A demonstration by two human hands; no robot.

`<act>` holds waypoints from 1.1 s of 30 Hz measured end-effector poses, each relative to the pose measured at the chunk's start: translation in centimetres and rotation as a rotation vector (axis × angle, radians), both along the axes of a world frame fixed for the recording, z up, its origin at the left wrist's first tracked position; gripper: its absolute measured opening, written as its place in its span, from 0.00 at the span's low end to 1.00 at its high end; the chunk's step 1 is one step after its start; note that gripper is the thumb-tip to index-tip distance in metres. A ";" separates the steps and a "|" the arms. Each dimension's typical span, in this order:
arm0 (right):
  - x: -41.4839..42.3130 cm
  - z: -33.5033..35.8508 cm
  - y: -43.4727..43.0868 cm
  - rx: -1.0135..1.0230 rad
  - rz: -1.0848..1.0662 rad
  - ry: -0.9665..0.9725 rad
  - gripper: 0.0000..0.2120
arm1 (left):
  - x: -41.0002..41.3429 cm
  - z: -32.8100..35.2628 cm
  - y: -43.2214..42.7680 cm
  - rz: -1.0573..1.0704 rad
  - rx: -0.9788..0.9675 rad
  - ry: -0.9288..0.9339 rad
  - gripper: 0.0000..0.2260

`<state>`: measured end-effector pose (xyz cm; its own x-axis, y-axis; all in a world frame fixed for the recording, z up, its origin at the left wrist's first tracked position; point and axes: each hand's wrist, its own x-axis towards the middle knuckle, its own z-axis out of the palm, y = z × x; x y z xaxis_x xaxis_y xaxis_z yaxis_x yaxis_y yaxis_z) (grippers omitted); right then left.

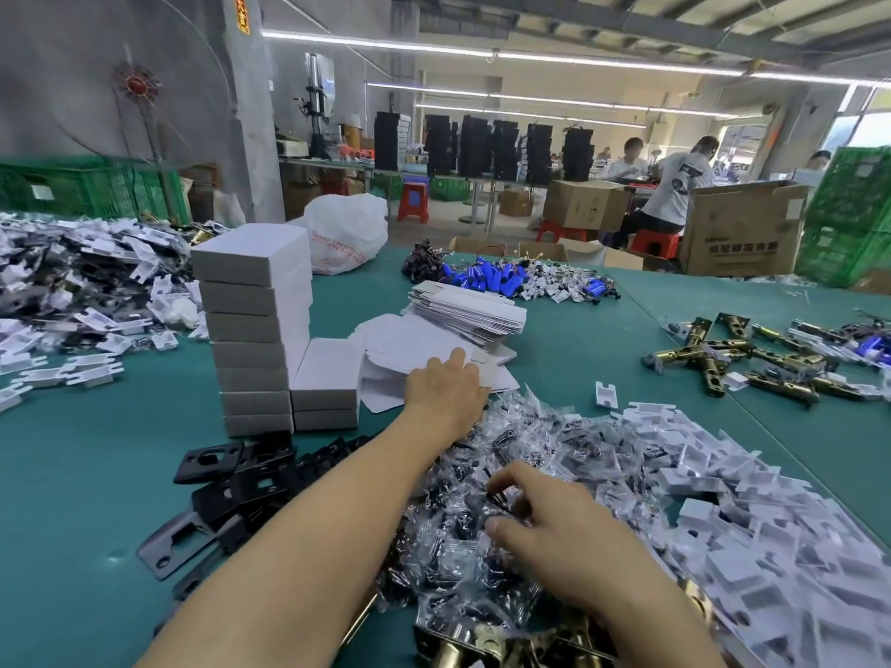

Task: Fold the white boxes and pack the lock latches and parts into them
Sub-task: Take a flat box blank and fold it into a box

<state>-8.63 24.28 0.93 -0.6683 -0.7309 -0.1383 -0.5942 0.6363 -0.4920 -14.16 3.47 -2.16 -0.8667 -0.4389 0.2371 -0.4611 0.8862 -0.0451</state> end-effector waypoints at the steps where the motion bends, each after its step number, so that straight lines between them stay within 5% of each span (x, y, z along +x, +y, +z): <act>1: -0.1 -0.1 0.0 -0.005 -0.005 -0.007 0.12 | 0.4 0.2 0.2 -0.016 -0.029 0.026 0.17; 5: -0.4 -0.1 -0.1 -0.060 -0.047 -0.062 0.08 | 2.6 0.7 0.7 -0.067 -0.086 0.101 0.11; 9: -0.2 -0.1 0.0 -0.066 -0.056 -0.048 0.10 | 4.6 1.3 0.5 -0.044 0.000 0.100 0.20; 13: -0.4 -0.3 0.0 -0.079 -0.047 -0.060 0.08 | 6.0 1.4 0.4 -0.064 0.045 0.116 0.18; 19: -0.6 -0.2 -0.2 -0.270 -0.131 -0.044 0.04 | 8.2 2.7 1.0 -0.085 -0.075 0.533 0.11; 21: -0.4 0.2 -0.4 -0.394 -0.204 0.001 0.15 | 9.2 2.3 1.8 -0.276 -0.206 0.672 0.11; 24: -0.7 0.9 -0.7 -0.648 -0.411 -0.226 0.30 | 10.5 1.2 2.7 -0.600 -0.280 0.764 0.08; 27: -0.9 0.8 -0.7 -0.846 -0.469 -0.583 0.16 | 11.5 1.1 3.4 -0.702 -0.246 0.842 0.05; 29: -1.1 0.9 -0.6 -0.901 -0.469 -0.617 0.05 | 12.0 1.4 3.8 -0.790 -0.192 0.822 0.04; 33: -1.6 0.9 -0.2 -0.963 -0.518 -0.468 0.11 | 13.0 2.0 4.2 -0.717 0.091 0.488 0.24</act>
